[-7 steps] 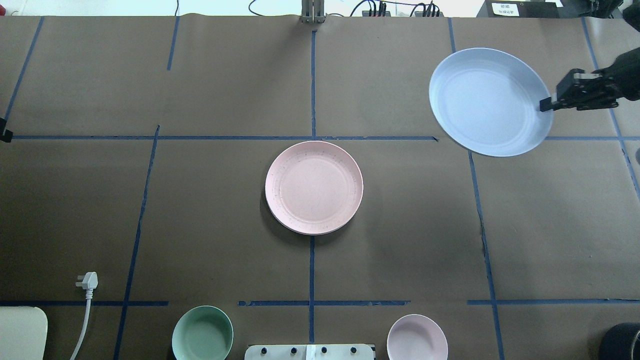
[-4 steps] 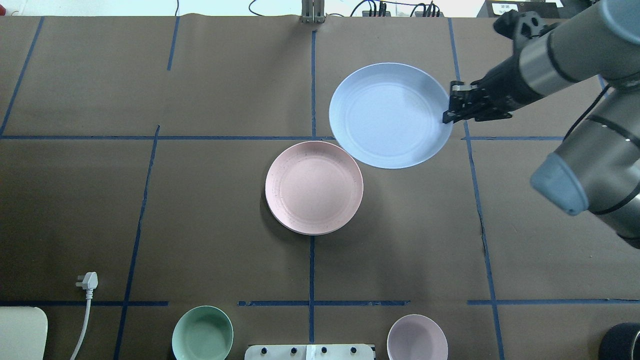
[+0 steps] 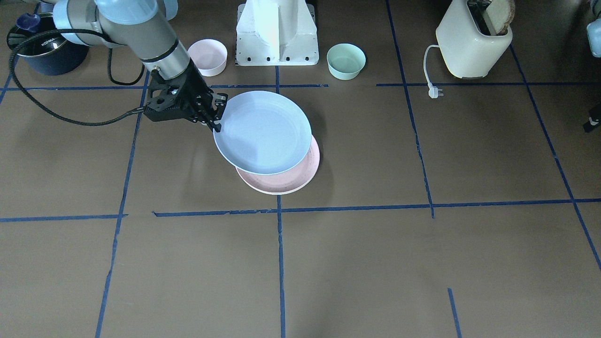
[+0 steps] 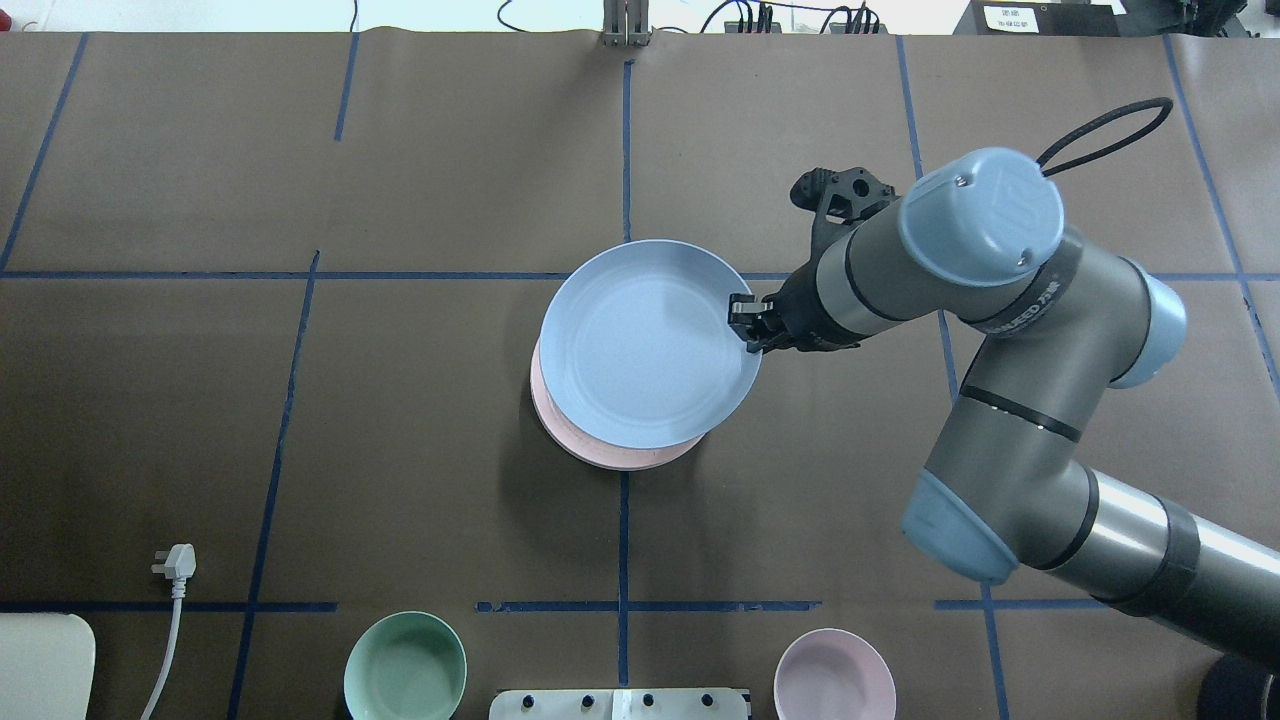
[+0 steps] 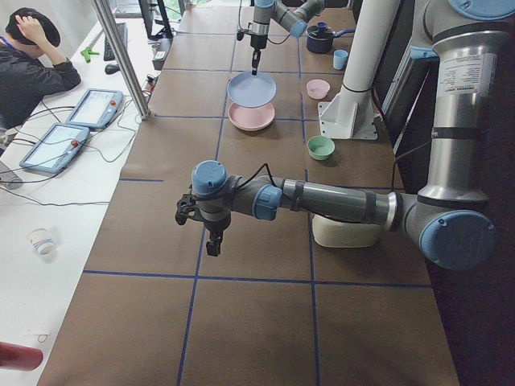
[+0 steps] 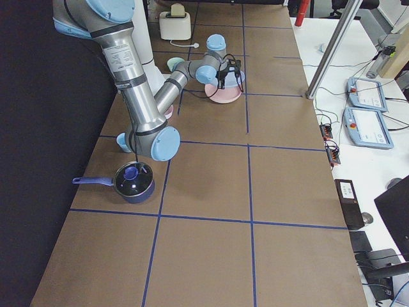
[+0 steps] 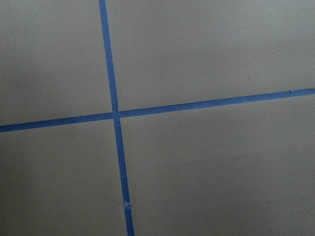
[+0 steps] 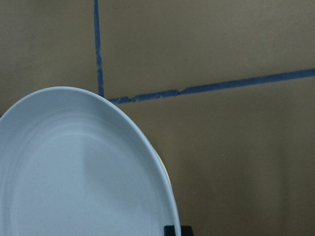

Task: Stack three plates with pink and blue
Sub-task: 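Carry the light blue plate with the right gripper onto the pink plate, then open the right gripper to release the blue plate on the stack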

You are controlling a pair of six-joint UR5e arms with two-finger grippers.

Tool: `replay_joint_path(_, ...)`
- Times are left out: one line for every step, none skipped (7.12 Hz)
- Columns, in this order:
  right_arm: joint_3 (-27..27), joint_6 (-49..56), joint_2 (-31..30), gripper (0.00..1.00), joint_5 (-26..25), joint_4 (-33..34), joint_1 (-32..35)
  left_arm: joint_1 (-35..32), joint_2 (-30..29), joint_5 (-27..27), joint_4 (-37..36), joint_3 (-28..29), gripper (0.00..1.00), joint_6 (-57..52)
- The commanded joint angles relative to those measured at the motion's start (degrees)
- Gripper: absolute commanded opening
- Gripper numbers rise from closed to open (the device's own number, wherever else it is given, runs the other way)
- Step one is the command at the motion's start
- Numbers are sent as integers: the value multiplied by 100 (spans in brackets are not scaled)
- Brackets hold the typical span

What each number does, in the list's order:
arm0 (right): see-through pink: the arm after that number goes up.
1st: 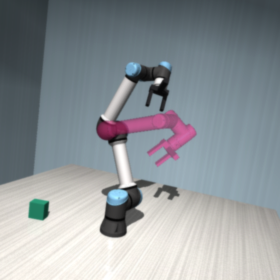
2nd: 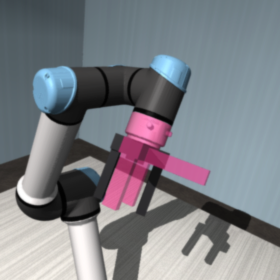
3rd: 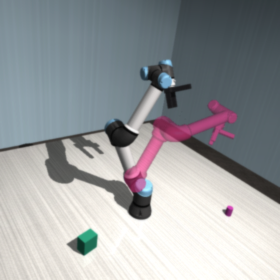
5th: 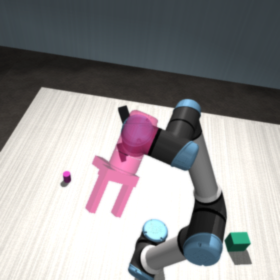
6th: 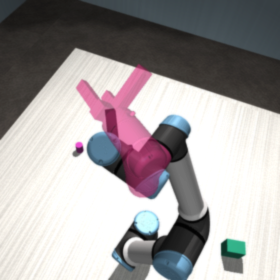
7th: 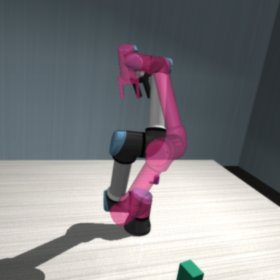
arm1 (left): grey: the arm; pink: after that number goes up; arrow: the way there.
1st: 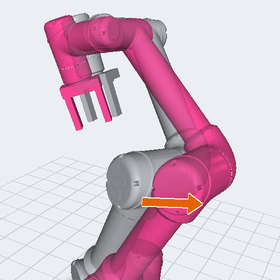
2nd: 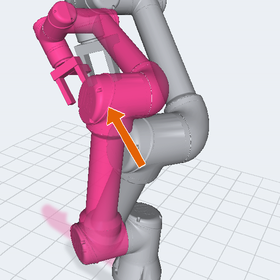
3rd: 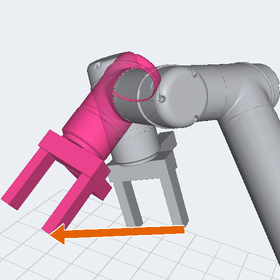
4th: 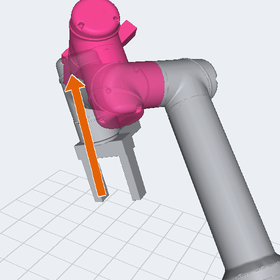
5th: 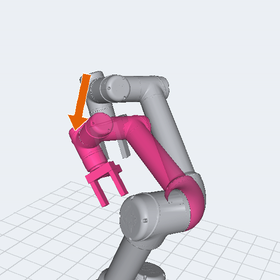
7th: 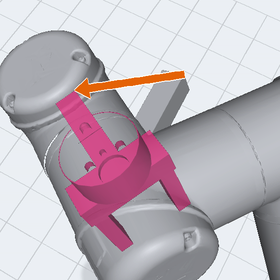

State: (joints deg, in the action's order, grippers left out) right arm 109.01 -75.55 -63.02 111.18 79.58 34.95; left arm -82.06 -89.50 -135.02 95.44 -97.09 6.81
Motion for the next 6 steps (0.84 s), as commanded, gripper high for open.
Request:
replay_joint_path(-361,-12,280,3,-193,119,-191,-3,3,-7,1,-3,100,-5)
replay_joint_path(-363,-21,307,3,-194,119,-191,-12,3,-7,10,-29,100,-5)
replay_joint_path(-363,-13,299,7,-194,119,-208,-12,3,-7,10,-38,100,-5)
replay_joint_path(-372,-12,264,74,-194,128,-243,-12,3,-7,10,-21,100,-5)
replay_joint_path(-372,-12,237,100,-220,110,-261,-12,3,-7,10,-21,100,-5)
replay_joint_path(-355,-21,237,100,-220,119,-252,-12,3,-7,10,-21,100,-5)
